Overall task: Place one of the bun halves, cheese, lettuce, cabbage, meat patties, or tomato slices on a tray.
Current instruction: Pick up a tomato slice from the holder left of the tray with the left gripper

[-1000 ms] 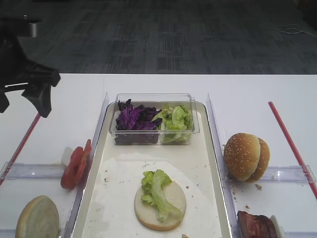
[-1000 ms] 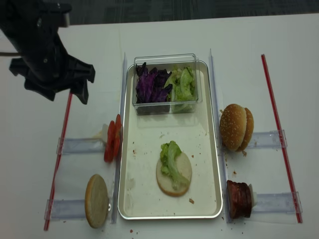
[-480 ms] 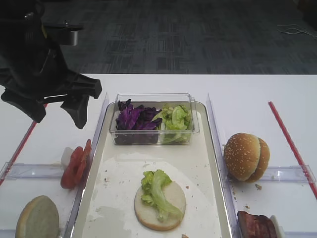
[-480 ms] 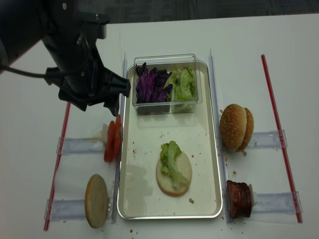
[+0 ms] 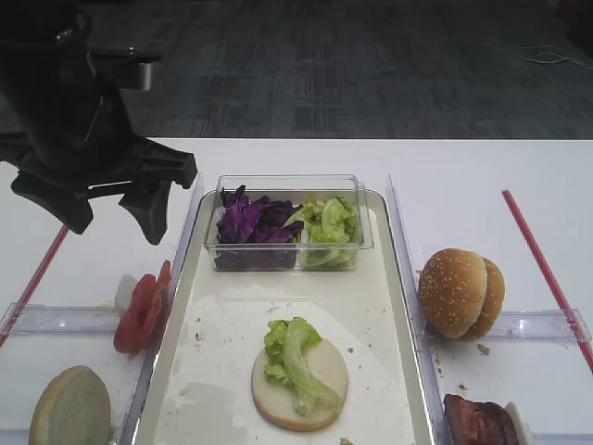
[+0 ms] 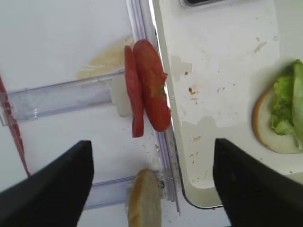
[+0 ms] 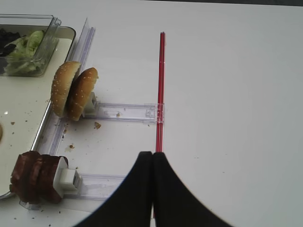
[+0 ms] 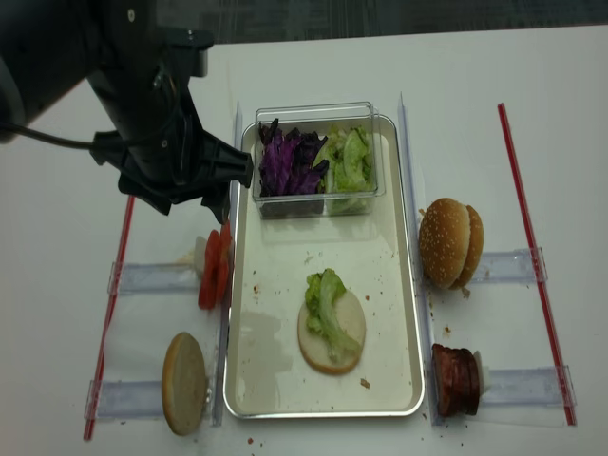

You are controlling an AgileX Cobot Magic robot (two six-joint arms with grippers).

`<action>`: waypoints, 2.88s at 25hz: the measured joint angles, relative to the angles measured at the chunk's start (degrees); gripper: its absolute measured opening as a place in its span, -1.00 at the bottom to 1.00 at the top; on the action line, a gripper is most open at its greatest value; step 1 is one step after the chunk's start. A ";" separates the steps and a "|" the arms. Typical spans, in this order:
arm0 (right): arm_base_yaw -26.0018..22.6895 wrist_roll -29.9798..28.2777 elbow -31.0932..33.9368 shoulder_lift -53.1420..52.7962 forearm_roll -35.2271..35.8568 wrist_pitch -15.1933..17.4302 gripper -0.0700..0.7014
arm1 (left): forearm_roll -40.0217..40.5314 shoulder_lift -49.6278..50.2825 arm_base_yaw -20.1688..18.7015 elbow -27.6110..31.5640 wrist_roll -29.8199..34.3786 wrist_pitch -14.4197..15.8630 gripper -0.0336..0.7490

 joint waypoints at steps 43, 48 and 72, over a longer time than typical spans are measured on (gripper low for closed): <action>0.00 0.11 0.00 0.00 -0.10 0.00 -0.66 | -1.39 20.81 -2.89 -4.00 1.29 -5.18 0.26; 0.00 0.11 0.00 0.00 -0.10 0.00 -0.66 | 0.61 20.81 -2.89 -4.00 0.16 -5.07 0.25; 0.00 0.11 0.00 0.00 -0.10 0.00 -0.66 | 3.21 21.17 -2.89 -4.09 -1.71 -2.18 -0.50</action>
